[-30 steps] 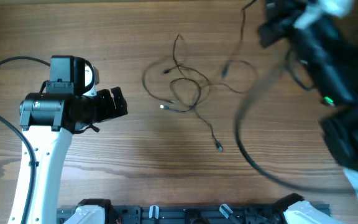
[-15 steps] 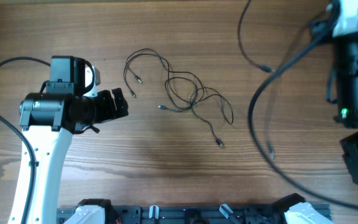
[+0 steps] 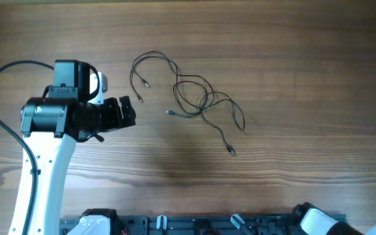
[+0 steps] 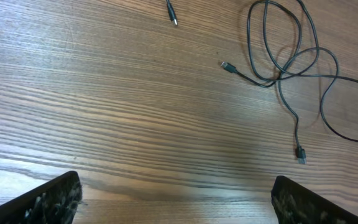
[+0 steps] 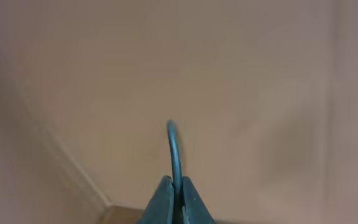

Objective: Untangle cables

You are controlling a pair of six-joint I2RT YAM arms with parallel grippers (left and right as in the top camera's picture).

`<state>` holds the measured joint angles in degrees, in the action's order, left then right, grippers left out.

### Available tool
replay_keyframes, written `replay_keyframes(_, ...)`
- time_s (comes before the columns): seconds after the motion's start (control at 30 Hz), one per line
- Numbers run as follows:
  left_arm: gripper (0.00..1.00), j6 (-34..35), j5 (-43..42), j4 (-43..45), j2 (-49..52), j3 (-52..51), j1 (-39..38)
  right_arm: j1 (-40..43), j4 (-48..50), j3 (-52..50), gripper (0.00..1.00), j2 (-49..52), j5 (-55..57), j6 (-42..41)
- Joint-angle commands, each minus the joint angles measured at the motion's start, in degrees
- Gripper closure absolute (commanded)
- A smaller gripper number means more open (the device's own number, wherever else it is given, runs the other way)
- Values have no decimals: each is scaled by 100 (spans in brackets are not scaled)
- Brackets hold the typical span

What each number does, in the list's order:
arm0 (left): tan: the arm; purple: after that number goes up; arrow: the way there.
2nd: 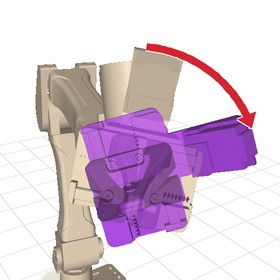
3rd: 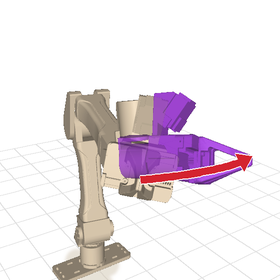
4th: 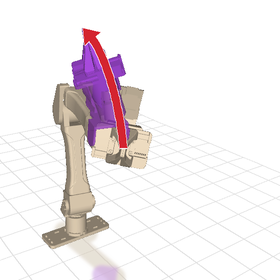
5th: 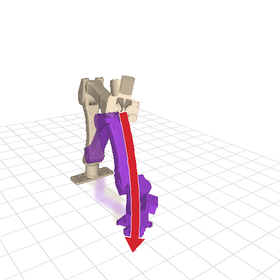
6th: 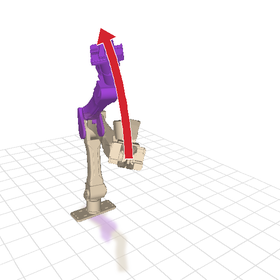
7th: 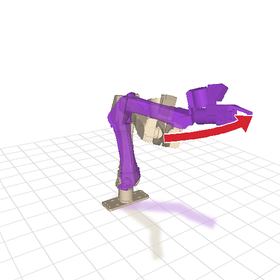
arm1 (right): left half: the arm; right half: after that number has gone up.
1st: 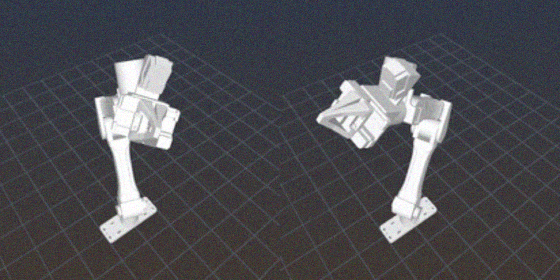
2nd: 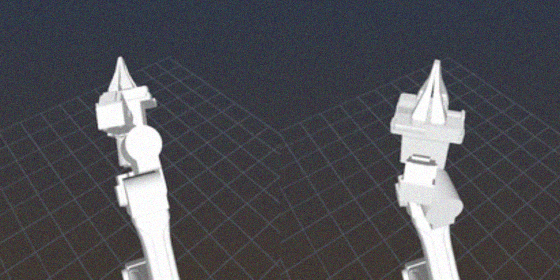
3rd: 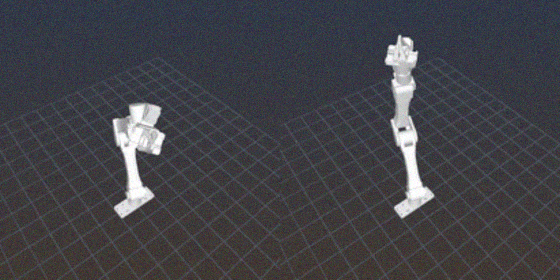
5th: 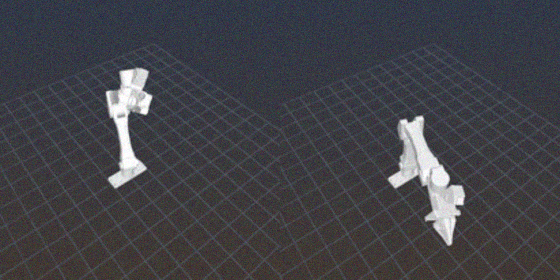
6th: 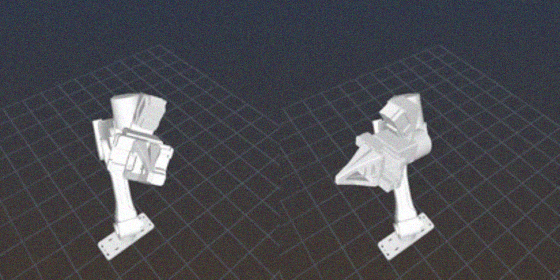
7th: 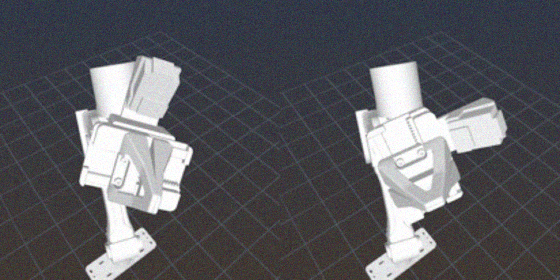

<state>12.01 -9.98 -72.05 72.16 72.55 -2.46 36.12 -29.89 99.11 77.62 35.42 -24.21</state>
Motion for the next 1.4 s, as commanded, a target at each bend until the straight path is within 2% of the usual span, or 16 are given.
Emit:
replay_keyframes(0.0, 0, -133, -214, 2, -52, -35, 33, 673, -216, -133, 96, 680, -595, -1335)
replay_keyframes(0.4, 0, -133, -286, -24, -52, -35, 33, 1587, -2017, -136, 96, 3781, -2800, -909)
replay_keyframes(0.43, 0, -133, -286, -26, -52, -35, 33, 1587, -2083, -136, 77, 3967, -2815, -960)
replay_keyframes(0.47, 0, -133, -286, -24, -52, -35, 33, 1587, -2133, -136, 43, 4092, -2846, -1045)
replay_keyframes(0.5, 0, -133, -286, -24, -52, -35, 33, 1587, -2223, -136, 16, 4229, -3012, -1231)
replay_keyframes(0.53, 0, -133, -286, -24, -52, -35, 33, 1587, -2249, -136, 0, 4264, -3305, -1381)
replay_keyframes(0.63, 0, -131, -286, -24, -52, -35, 33, 1580, -2223, -129, 0, 4229, -4496, -1700)
replay_keyframes(0.7, 0, -131, -286, -24, -52, -35, 33, 1534, -2245, -129, 0, 4203, -5250, -1816)
replay_keyframes(0.8, 0, -131, -286, -24, -52, -35, 33, 1362, -2181, -129, 0, 4118, -5429, -1764)
replay_keyframes(1.0, 0, -131, -286, -20, -52, -35, 33, 474, -1161, -129, 0, 3062, -3012, -883)
replay_keyframes(1.1, 0, -131, -286, -20, -52, -35, 33, -109, -540, -129, 1, 2271, -2839, -874)
replay_keyframes(1.13, 0, -131, -286, -17, -52, -35, 33, -249, -503, -129, 8, 2175, -2855, -870)
replay_keyframes(1.17, 0, -131, -286, -15, -52, -35, 33, -391, -509, -129, 21, 2114, -2863, -831)
replay_keyframes(1.2, 0, -131, -286, -11, -52, -35, 33, -575, -557, -129, 73, 2103, -2863, -680)
replay_keyframes(1.23, 0, -133, -286, -7, -52, -35, 33, -743, -754, -131, 96, 2122, -2855, -667)
replay_keyframes(1.37, 0, -136, -286, -2, -52, -35, 33, -1161, -1867, -280, 96, 2605, -2417, -1982)
